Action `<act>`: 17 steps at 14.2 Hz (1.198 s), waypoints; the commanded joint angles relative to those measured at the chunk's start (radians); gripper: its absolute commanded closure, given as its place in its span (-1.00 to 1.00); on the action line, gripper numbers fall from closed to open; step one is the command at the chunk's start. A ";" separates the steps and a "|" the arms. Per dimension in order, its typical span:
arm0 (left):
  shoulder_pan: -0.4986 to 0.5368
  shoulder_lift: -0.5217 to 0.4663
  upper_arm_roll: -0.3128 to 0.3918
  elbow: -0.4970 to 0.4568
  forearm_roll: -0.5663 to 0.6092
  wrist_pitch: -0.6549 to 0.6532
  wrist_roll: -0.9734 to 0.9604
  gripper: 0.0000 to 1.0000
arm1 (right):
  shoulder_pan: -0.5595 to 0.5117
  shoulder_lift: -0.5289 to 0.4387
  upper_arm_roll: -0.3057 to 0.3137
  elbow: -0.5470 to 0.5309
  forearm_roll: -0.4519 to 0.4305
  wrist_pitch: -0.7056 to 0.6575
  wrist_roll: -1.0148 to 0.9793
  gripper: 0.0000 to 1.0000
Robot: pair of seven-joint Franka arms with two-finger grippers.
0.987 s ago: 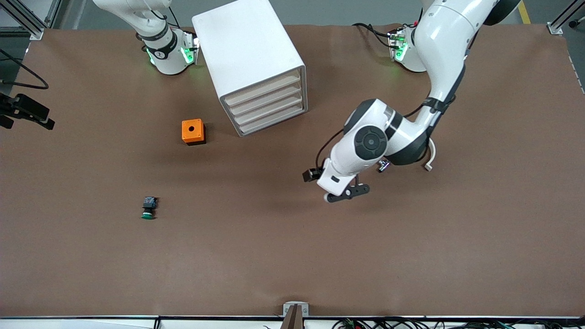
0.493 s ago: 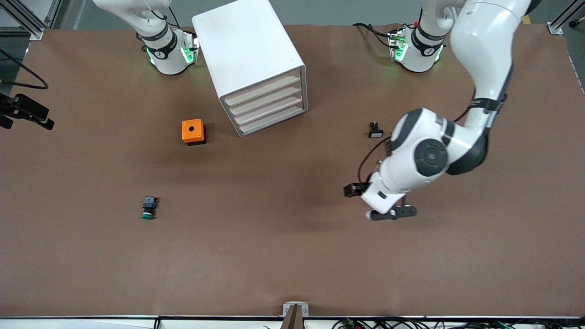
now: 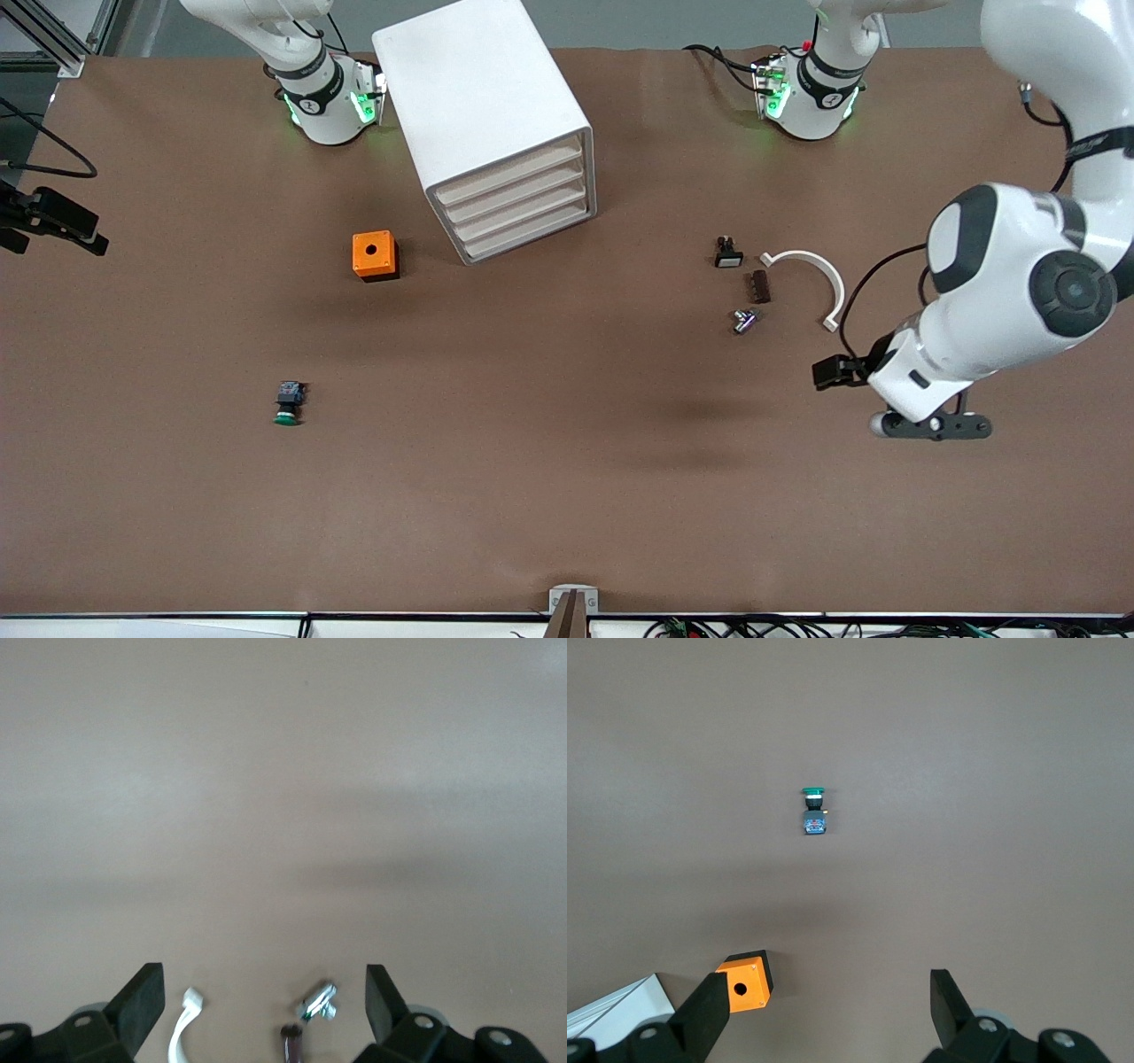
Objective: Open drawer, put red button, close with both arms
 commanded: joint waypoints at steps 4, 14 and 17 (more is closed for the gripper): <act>-0.012 -0.283 0.058 -0.165 -0.003 -0.082 0.007 -1.00 | 0.007 0.016 0.000 0.023 -0.010 -0.006 0.015 -1.00; 0.005 -0.454 0.138 -0.196 -0.050 -0.202 0.077 -1.00 | 0.007 0.016 0.002 0.033 -0.015 -0.006 0.015 -1.00; 0.005 -0.491 0.136 -0.215 -0.055 -0.203 0.076 -1.00 | 0.007 0.016 0.002 0.034 -0.015 -0.006 0.013 -1.00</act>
